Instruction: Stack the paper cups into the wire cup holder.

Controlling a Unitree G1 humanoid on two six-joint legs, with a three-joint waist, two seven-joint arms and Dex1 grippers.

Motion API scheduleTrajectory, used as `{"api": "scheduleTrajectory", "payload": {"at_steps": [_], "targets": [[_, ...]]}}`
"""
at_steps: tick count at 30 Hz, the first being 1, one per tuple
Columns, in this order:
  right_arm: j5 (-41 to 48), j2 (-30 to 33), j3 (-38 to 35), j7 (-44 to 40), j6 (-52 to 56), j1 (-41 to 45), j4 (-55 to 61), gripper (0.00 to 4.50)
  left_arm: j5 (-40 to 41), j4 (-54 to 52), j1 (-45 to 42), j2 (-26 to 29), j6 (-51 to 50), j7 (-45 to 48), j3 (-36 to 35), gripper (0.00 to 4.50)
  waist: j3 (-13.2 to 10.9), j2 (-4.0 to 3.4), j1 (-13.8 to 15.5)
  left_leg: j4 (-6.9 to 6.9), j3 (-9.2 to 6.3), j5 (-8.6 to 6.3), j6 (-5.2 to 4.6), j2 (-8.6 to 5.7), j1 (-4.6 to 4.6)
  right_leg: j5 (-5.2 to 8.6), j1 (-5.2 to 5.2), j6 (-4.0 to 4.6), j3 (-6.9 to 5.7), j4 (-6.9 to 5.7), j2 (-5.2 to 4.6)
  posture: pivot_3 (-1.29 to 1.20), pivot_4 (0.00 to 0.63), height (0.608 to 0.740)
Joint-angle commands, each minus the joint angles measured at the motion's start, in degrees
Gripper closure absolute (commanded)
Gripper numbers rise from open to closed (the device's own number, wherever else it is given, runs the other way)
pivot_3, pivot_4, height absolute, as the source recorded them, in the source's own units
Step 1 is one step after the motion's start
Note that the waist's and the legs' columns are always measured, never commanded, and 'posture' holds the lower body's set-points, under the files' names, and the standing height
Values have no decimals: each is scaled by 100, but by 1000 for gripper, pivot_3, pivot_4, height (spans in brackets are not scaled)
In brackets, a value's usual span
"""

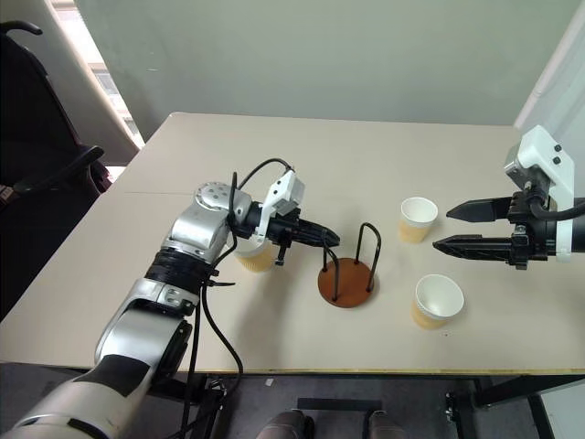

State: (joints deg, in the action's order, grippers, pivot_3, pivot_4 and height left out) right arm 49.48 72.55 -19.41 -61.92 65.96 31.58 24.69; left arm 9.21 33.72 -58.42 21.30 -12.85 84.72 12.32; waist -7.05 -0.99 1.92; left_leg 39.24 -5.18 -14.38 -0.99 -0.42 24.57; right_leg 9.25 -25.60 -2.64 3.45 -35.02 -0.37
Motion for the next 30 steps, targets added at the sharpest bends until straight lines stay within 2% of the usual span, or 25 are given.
{"api": "scheduleTrajectory", "payload": {"at_steps": [1, 7, 10, 14, 18, 23, 26, 30], "targets": [[193, 39, -291, 149, 32, -22, 168, 1280, -48, -188, 26, 7, 265, 57, 87, 4451, 0, 0, -2, 0, 1, 0, 0, 0, -1, 0, 0, 0, 0, -1, 0, 0, 150, 740], [267, 6, -222, 323, -58, -70, 176, 1280, -529, 332, 156, -21, 1359, -215, 376, 4451, 1, -2, -2, 2, 2, 0, -1, 0, -4, 0, 4, -5, 0, 0, 1, 0, 150, 740], [268, -1, -144, 363, -130, -72, 164, 1280, -611, 515, 171, -62, 1587, -225, 438, 4451, 3, -4, 0, 4, 1, -4, -7, -1, -16, 2, 21, -9, 1, 3, -1, 0, 150, 740], [219, -5, 12, 357, -261, -25, 131, 1280, -596, 602, 41, -101, 1668, -317, 362, 3326, 3, -5, -5, 6, 4, -7, -12, -2, -40, 11, 48, -16, 3, 6, -2, 0, 150, 740], [146, 1, 148, 348, -403, -4, 59, 1280, -516, 516, -74, -71, 1622, -319, 251, 1942, 2, -4, -4, 6, 4, -7, -13, -2, -34, 14, 43, -15, 3, 5, -1, 0, 150, 740], [-7, -26, 435, 319, -654, 151, -97, 1280, -405, 178, -103, 236, 1478, 32, 194, 147, 2, -4, -11, 4, 6, -8, -14, -2, -33, 13, 40, -15, 3, 6, -1, 0, 150, 740], [-188, -84, 704, 255, -880, 377, -312, 1280, -283, -36, -205, 408, 1269, 166, 103, 38, 2, -4, -15, 2, 6, -9, -15, -2, -32, 13, 37, -16, 3, 5, -1, 0, 150, 740], [-869, -334, 1498, 48, -1512, 937, -827, 1280, -96, -379, -368, 795, 754, 591, 65, 38, 3, -4, -20, 5, 4, -12, -21, -2, -29, 11, 35, -16, 3, 8, -2, 0, 150, 740]]}}
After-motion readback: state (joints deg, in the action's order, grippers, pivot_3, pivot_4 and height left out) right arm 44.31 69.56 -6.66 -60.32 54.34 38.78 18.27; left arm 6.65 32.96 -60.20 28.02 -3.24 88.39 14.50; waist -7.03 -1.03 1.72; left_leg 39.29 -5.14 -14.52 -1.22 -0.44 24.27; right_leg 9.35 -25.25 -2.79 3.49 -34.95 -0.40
